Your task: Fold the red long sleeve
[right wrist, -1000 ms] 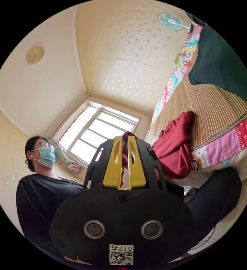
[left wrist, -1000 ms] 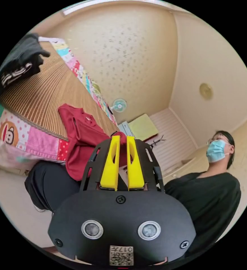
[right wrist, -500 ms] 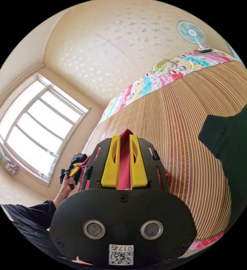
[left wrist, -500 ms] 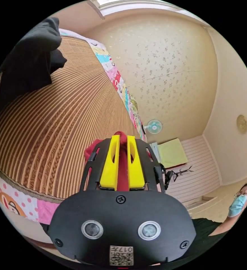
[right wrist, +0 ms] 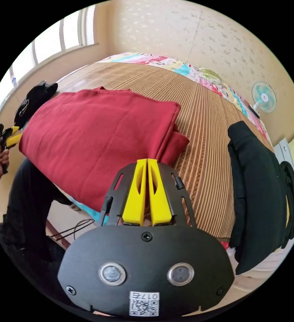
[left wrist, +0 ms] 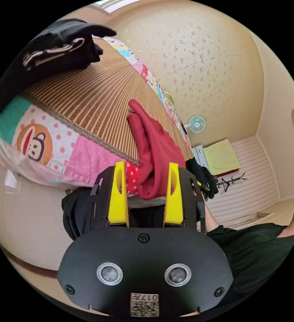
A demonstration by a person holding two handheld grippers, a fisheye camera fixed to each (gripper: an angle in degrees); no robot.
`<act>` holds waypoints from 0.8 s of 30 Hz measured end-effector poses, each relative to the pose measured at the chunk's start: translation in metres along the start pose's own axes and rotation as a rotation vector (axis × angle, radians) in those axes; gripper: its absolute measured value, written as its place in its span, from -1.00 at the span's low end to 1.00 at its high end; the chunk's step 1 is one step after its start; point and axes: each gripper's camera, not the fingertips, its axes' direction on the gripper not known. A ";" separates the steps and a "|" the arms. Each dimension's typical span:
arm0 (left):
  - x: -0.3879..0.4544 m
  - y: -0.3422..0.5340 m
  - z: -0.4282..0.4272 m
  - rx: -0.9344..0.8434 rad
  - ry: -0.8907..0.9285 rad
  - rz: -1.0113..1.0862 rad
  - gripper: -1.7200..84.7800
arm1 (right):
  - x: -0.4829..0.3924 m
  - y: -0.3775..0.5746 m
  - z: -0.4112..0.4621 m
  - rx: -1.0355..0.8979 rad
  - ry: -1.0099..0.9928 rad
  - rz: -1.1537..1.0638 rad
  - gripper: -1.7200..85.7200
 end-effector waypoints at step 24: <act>0.130 0.022 0.050 0.043 -0.094 0.106 -0.81 | -0.323 -0.308 -0.016 -0.533 -0.402 -0.423 -0.50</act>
